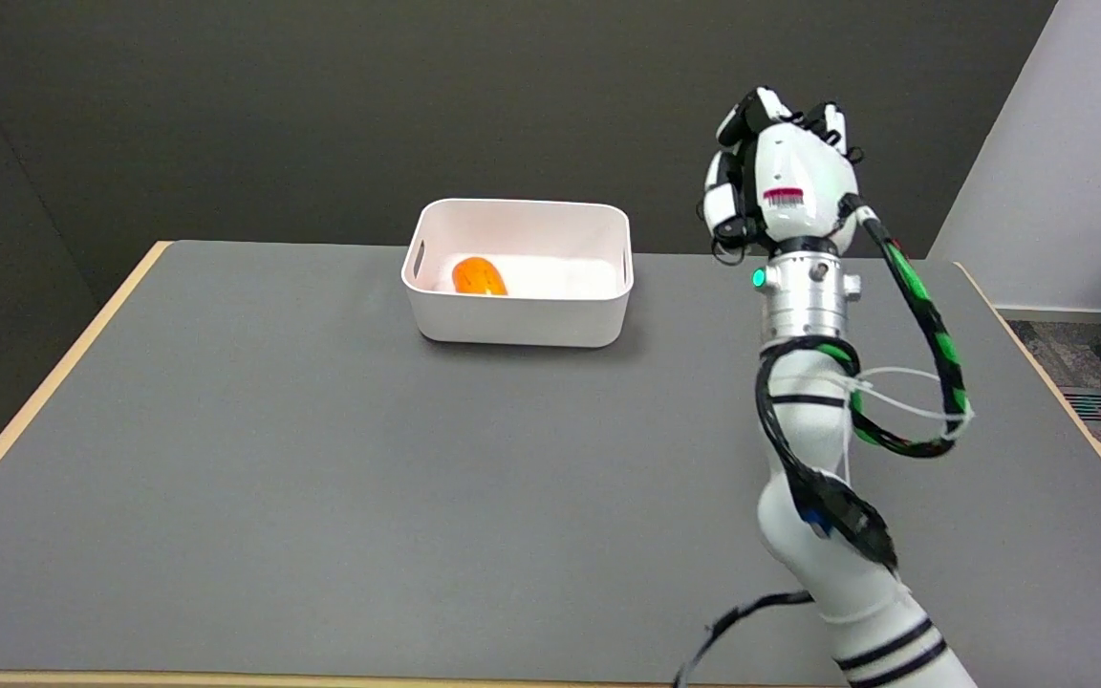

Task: Place mango into white box.

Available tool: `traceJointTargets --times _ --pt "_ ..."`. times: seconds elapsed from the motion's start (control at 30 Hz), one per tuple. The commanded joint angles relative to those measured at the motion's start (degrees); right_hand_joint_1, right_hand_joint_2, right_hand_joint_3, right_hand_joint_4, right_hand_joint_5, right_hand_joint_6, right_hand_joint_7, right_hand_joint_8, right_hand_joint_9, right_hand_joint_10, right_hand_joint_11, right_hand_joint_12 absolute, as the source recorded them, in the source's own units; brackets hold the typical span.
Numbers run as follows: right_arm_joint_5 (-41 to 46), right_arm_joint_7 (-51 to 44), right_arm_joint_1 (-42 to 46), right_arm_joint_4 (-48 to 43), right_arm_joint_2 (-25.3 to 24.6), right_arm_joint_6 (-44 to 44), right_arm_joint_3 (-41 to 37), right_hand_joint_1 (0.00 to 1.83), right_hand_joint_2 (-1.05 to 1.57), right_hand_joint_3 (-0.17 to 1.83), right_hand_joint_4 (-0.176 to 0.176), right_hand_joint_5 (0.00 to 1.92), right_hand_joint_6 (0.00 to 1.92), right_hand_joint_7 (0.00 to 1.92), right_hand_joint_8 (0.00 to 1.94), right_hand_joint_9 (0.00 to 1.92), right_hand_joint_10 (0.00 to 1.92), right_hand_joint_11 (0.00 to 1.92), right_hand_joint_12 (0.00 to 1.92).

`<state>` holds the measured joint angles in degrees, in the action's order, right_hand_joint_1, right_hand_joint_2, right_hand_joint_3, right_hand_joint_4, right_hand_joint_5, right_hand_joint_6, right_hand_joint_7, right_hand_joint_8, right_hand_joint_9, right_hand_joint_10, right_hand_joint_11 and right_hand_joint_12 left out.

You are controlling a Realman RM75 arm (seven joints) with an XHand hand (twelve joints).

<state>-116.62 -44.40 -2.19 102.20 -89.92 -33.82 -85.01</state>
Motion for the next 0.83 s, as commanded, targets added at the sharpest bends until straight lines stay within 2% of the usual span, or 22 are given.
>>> traceJointTargets --times 0.03,0.17,0.23,0.3,0.33,0.83 --pt "8.59 -10.97 11.28 3.57 17.87 -18.7 16.53 1.1 1.33 0.2 -0.174 0.39 1.66 0.6 1.93 0.58 1.92 0.0 1.92" --pt "7.58 -11.12 10.34 2.56 18.64 -19.61 19.95 1.11 1.31 0.21 -0.176 0.4 1.64 0.62 1.9 0.6 1.92 0.0 1.92" --pt "6.36 -10.81 9.45 1.69 18.25 -20.08 20.78 1.08 1.35 0.16 -0.176 0.37 1.67 0.6 1.92 0.55 1.92 0.0 1.92" --pt "6.1 -10.72 8.9 1.5 17.85 -20.33 20.87 1.06 1.34 0.22 -0.176 0.42 1.8 0.49 1.86 0.61 1.92 0.0 1.92" --pt "6.1 -10.72 8.8 1.34 17.68 -20.41 20.87 1.06 1.33 0.23 -0.176 0.42 1.81 0.48 1.85 0.62 1.92 0.0 1.92" --pt "2.51 -10.64 7.76 -0.02 17.68 -23.76 24.24 1.07 1.3 0.27 -0.175 0.44 1.78 0.48 1.83 0.67 1.91 0.0 1.92"
